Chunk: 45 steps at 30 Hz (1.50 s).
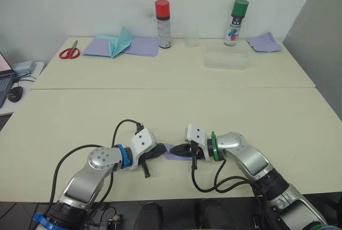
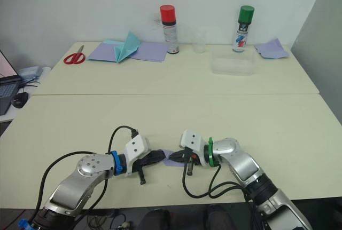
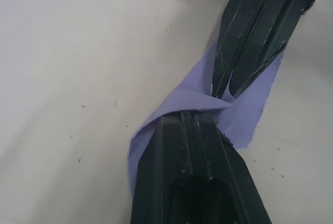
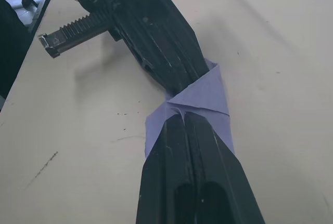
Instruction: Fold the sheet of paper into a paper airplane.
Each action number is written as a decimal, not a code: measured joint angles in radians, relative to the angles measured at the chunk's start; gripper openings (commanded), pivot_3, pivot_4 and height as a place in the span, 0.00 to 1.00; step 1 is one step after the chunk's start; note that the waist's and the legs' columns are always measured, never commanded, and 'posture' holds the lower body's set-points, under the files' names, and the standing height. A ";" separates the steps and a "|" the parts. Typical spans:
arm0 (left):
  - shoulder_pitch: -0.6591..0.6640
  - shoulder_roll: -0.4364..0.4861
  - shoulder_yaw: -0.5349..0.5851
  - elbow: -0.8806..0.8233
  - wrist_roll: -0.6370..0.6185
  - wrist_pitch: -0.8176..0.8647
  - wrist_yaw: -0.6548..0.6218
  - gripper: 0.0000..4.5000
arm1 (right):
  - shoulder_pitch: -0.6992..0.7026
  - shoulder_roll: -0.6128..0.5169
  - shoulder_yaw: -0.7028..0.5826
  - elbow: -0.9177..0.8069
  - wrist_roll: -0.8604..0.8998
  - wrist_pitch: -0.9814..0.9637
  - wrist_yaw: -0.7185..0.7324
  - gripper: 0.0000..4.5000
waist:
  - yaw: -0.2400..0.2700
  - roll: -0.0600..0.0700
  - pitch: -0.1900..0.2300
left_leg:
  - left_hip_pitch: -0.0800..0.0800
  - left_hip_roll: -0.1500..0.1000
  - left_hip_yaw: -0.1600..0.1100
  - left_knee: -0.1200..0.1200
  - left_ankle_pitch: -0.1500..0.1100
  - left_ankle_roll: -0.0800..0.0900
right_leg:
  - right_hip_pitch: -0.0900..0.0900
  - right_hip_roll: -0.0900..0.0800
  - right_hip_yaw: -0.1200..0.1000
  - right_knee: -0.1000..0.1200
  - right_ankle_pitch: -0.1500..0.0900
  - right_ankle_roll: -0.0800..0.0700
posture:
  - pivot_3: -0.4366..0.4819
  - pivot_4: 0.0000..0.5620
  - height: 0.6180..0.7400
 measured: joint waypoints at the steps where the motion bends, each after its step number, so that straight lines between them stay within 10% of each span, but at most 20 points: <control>1: 0.000 0.008 0.004 0.000 -0.006 0.002 -0.003 0.00 | 0.000 0.000 0.001 0.001 -0.002 0.000 0.000 0.00 | 0.000 0.000 0.000 | 0.000 0.000 0.000 0.000 0.000 0.000 | 0.000 0.000 0.000 0.000 0.000 0.000 | 0.48 0.27 1.00; 18: -0.044 0.151 0.163 0.103 -0.166 0.181 -0.132 0.00 | -0.005 0.007 0.016 0.012 -0.049 -0.020 0.009 0.00 | 0.000 0.000 0.000 | 0.000 0.000 0.000 0.000 0.000 0.000 | -0.002 0.001 -0.002 0.002 -0.001 -0.001 | 0.48 0.27 1.00; 45: -0.117 -0.068 -0.005 0.079 -0.030 0.065 0.019 0.00 | -0.010 0.017 0.007 0.021 -0.059 -0.012 0.014 0.00 | 0.001 -0.005 0.000 | 0.000 -0.001 0.000 0.001 0.000 0.000 | -0.001 0.002 0.000 0.005 0.000 -0.001 | 0.48 0.27 1.00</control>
